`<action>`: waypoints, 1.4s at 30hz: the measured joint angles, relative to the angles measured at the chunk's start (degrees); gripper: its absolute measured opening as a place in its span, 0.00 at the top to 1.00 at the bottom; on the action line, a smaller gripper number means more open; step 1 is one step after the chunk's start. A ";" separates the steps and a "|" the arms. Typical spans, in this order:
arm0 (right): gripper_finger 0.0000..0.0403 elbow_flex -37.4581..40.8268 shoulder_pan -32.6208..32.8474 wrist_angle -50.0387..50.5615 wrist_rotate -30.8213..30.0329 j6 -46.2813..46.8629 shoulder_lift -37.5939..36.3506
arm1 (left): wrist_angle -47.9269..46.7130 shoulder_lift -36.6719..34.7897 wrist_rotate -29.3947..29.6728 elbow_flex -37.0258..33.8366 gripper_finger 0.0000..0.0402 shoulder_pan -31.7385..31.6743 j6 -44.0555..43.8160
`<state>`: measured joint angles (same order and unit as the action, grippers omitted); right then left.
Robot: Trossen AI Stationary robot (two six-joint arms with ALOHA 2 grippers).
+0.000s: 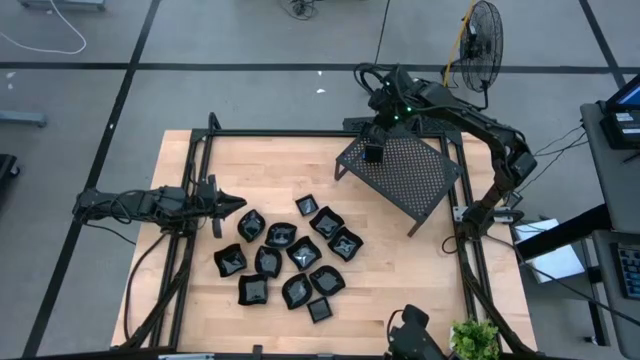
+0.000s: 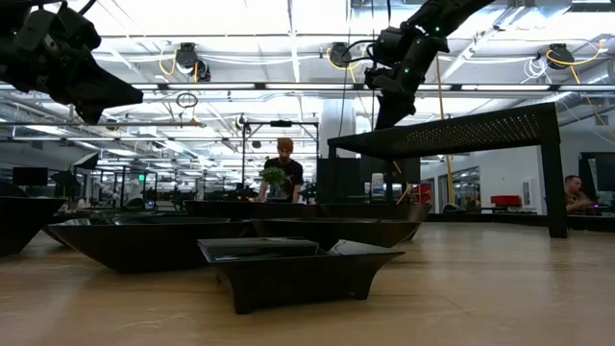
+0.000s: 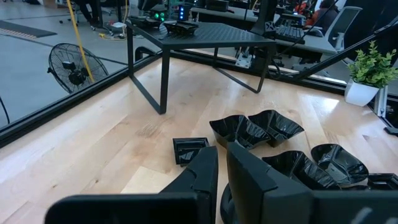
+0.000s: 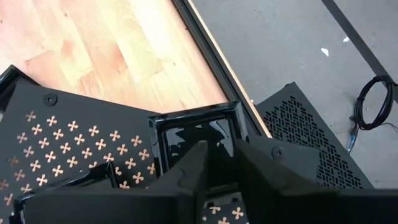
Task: Pick & Place Mini shaped plates
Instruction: Stack the black square plate on the square black plate on the shelf
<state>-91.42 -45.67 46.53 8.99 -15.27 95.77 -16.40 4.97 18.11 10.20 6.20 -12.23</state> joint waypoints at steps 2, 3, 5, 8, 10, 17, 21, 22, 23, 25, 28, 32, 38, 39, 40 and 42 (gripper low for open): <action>0.77 0.83 0.00 -0.96 0.02 -0.17 -0.02 | 0.00 0.00 0.00 0.00 0.91 0.00 0.00; 0.75 1.60 0.00 -1.72 0.04 -0.23 -0.04 | 0.00 0.00 0.00 0.00 0.91 0.00 0.00; 0.72 3.19 0.00 -2.89 0.03 -0.32 0.00 | 0.00 0.00 0.00 0.00 0.91 -0.01 0.00; 0.70 4.66 -0.07 -3.83 -0.11 -0.85 0.07 | 0.00 0.00 0.00 0.00 0.91 0.00 0.00; 0.70 5.29 -0.07 -4.10 -0.11 -1.01 0.04 | 0.00 0.00 0.00 0.00 0.91 -0.01 0.00; 0.77 6.27 -0.46 -4.36 -0.02 -1.92 -0.04 | 0.00 0.00 0.00 0.00 0.91 0.00 0.00; 0.85 6.29 -0.46 -4.57 -0.14 -1.95 -0.04 | 0.00 0.00 0.00 0.00 0.91 0.00 0.00; 0.87 6.29 -0.46 -4.60 -0.15 -1.95 -0.04 | 0.00 0.00 0.00 0.00 0.91 0.00 0.00; 0.90 6.29 -0.46 -4.60 -0.16 -2.10 -0.04 | 0.00 0.00 0.00 0.00 0.91 0.00 0.00; 0.95 6.29 -0.46 -4.58 -0.20 -2.89 -0.04 | 0.00 0.00 0.00 0.00 0.91 -0.01 0.00; 0.99 6.29 -0.46 -4.79 -0.20 -3.87 -0.04 | 0.00 0.00 0.00 0.00 0.91 -0.01 0.00; 0.99 6.34 -0.41 -5.11 -0.20 -3.89 -0.04 | 0.00 0.00 0.00 0.00 0.91 0.00 0.00; 1.00 6.49 0.18 -5.36 -2.48 -3.79 -2.17 | 0.00 0.00 0.00 0.00 0.91 0.00 0.00; 1.00 6.49 0.42 -5.56 -3.35 -3.65 -3.06 | 0.00 0.00 0.01 0.00 0.91 0.00 0.00; 1.00 6.49 0.51 -5.44 -4.03 -3.47 -4.11 | 0.00 0.00 0.01 0.00 0.91 -0.01 0.00; 1.00 6.47 1.11 -5.45 -4.63 -1.95 -6.40 | 0.00 0.00 0.00 0.00 0.91 0.00 0.00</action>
<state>-84.95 -44.56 41.08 4.36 -17.22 89.37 -16.40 4.97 18.11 10.20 6.20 -12.23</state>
